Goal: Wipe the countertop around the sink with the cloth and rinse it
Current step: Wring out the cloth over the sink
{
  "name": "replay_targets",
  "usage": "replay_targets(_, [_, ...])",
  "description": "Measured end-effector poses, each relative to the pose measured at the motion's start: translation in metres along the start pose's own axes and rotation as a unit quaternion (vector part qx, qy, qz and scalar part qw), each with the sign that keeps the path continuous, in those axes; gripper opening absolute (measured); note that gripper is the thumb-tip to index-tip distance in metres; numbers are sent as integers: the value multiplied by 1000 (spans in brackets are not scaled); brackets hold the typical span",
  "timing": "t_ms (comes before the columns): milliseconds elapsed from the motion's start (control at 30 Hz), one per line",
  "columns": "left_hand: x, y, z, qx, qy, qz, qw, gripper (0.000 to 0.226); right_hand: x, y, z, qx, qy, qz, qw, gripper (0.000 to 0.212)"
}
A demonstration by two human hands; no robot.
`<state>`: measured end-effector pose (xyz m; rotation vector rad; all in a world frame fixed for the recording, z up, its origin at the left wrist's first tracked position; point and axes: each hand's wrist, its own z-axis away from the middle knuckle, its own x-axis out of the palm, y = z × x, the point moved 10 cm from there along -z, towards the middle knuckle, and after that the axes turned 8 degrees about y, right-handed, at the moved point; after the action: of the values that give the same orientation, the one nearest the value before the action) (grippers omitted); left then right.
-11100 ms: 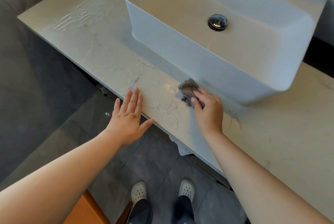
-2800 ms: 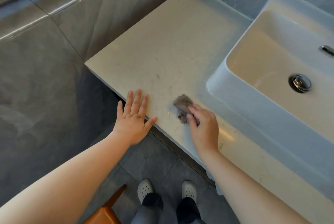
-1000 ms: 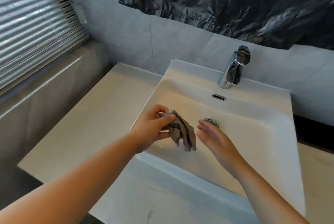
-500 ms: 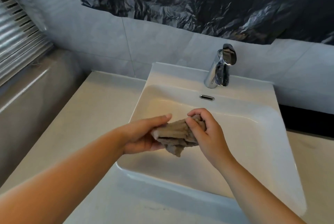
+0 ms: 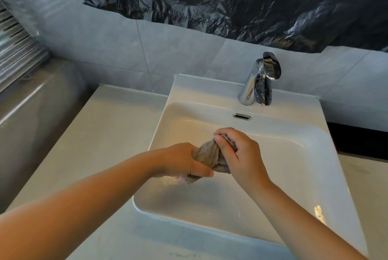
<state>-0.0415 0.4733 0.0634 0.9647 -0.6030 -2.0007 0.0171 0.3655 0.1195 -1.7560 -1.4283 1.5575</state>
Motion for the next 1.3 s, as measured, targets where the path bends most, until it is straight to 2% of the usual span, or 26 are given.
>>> replay_targets(100, [-16,12,-4,73,128,-154,977,19,14,22,-2,66,-48,40,996,30])
replay_targets(167, [-16,17,-5,99,152,-198,963,18,24,38,-3,125,-94,76,985,46])
replay_targets(233, [-13,23,-4,147,169,-317,922,24,34,58,3,229,-146,69,960,47])
replay_targets(267, [-9,27,-3,179,180,-379,890,27,40,69,10,301,-177,60,935,42])
replay_targets(333, [2,31,-1,230,175,-440,850,30,49,87,37,440,-279,73,850,32])
replay_targets(367, [8,31,-1,241,163,-448,846,30,52,90,51,482,-337,84,804,29])
replay_targets(400, [12,31,-1,247,155,-446,846,31,52,89,57,498,-376,92,776,28])
replay_targets(433, [12,32,-2,251,160,-436,849,32,51,88,55,497,-388,95,771,28])
replay_targets(467, [8,33,-3,250,178,-417,855,32,48,85,46,478,-369,90,792,27])
replay_targets(533, [-8,32,-4,218,207,-353,886,32,37,72,16,372,-282,65,882,31])
replay_targets(600, [-15,21,-7,155,169,-224,947,25,19,50,3,247,-211,43,945,38])
replay_targets(667, [-13,11,-8,94,95,-47,990,17,-5,39,11,162,-129,23,978,52])
replay_targets(700, [-9,8,-6,65,52,35,996,18,-19,33,17,113,-74,28,990,55])
replay_targets(767, [4,5,0,15,-38,179,983,17,-34,24,35,37,19,22,999,54])
replay_targets(867, [28,9,13,-47,-178,297,937,19,-25,17,49,9,66,-69,995,53])
replay_targets(933, [41,13,21,-64,-242,294,922,15,-22,10,42,-1,93,-99,991,52])
replay_targets(1000, [46,13,25,-69,-262,254,929,14,-23,3,28,0,118,-115,986,44])
replay_targets(1067, [48,15,26,-61,-264,202,941,18,-18,2,15,24,110,-138,984,35])
replay_targets(1133, [47,17,23,-42,-235,153,959,23,-4,9,8,73,73,-157,982,34])
replay_targets(1233, [38,17,12,1,-135,48,990,26,13,26,9,108,-4,-106,988,41])
replay_targets(1300, [34,19,8,24,-82,-22,996,25,23,38,16,138,-64,-90,984,42])
